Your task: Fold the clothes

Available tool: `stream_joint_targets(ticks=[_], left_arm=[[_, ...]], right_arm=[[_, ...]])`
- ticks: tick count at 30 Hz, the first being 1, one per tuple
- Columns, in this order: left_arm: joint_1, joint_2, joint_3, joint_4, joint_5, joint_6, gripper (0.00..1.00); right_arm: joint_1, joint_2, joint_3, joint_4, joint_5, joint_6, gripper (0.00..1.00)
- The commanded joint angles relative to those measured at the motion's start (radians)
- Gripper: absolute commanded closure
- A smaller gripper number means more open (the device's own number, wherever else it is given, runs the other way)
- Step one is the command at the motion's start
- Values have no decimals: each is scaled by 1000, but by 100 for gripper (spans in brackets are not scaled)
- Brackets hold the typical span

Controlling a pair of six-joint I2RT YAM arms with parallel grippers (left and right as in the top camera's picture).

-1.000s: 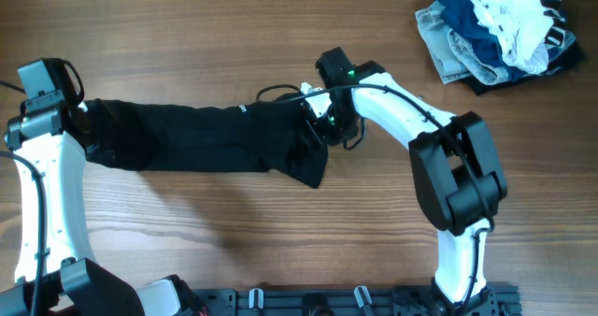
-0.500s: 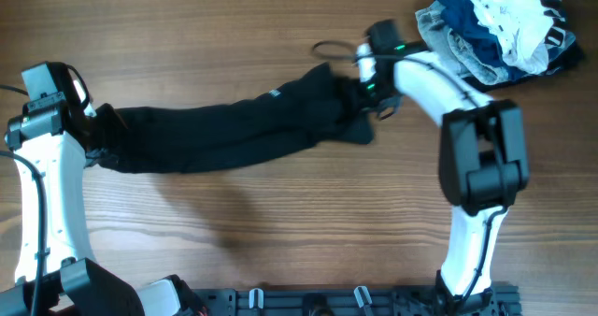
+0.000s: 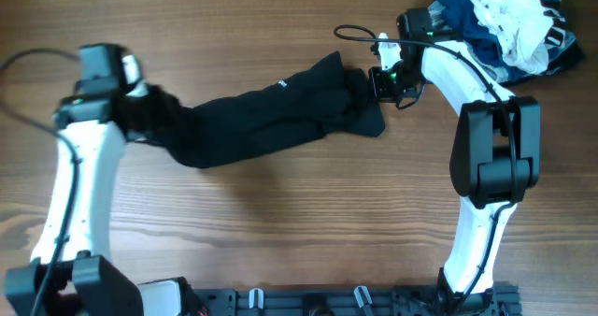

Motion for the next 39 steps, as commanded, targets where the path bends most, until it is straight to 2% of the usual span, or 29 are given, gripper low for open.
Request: stream_joint_targets(ticks=[1, 4, 6, 7, 8, 11, 14, 15, 17, 18, 19, 20, 24, 26, 29, 30, 34, 35, 37, 38, 39], left_arm=[[-193, 75, 5, 93, 8, -82, 95], [-312, 154, 5, 174, 8, -97, 79], [-406, 233, 5, 260, 41, -96, 75], [-429, 250, 5, 279, 41, -96, 60], [-462, 270, 5, 303, 40, -96, 0], [-483, 273, 5, 318, 10, -92, 0], [-408, 214, 9, 251, 11, -92, 0], [-378, 188, 9, 220, 11, -92, 0], [-311, 144, 9, 150, 10, -90, 0], [-257, 125, 9, 105, 10, -88, 0], [-220, 122, 9, 82, 10, -88, 0], [-190, 122, 9, 68, 10, -87, 0], [-106, 124, 8, 25, 6, -34, 0], [-85, 124, 8, 6, 6, -34, 0], [-83, 124, 8, 0, 3, -34, 0], [-83, 124, 8, 0, 3, -34, 0], [-83, 124, 8, 0, 3, -34, 0], [-83, 124, 8, 0, 3, -34, 0], [-83, 124, 8, 0, 3, -34, 0], [-83, 124, 8, 0, 3, -34, 0], [-83, 124, 8, 0, 3, -34, 0]], right_arm=[[-1, 17, 25, -8, -24, -13, 95], [-1, 17, 25, -12, -24, -13, 94], [-1, 17, 25, -15, -23, -13, 94], [-1, 17, 25, -15, -23, -13, 94], [-1, 17, 25, -16, -23, -13, 94], [-1, 17, 25, -17, -24, -13, 90], [-14, -9, 28, -43, -83, -31, 83], [-24, -23, 35, -64, -113, -55, 74], [-57, -52, 61, -129, -151, -82, 30], [-79, -55, 62, -156, -160, -80, 14], [-89, -48, 56, -158, -163, -80, 8], [-93, -43, 37, -147, -171, -81, 5], [-76, -22, -102, -54, -325, -77, 4], [-70, -20, -167, -14, -410, -66, 6], [-69, -19, -254, 109, -507, 39, 12], [-69, -19, -288, 198, -585, 87, 14], [-68, -17, -309, 418, -792, 187, 30], [-68, -17, -308, 462, -814, 201, 40], [-71, -17, -308, 557, -814, 264, 71], [-79, -19, -302, 594, -814, 292, 96], [-92, -22, -284, 595, -814, 290, 96]])
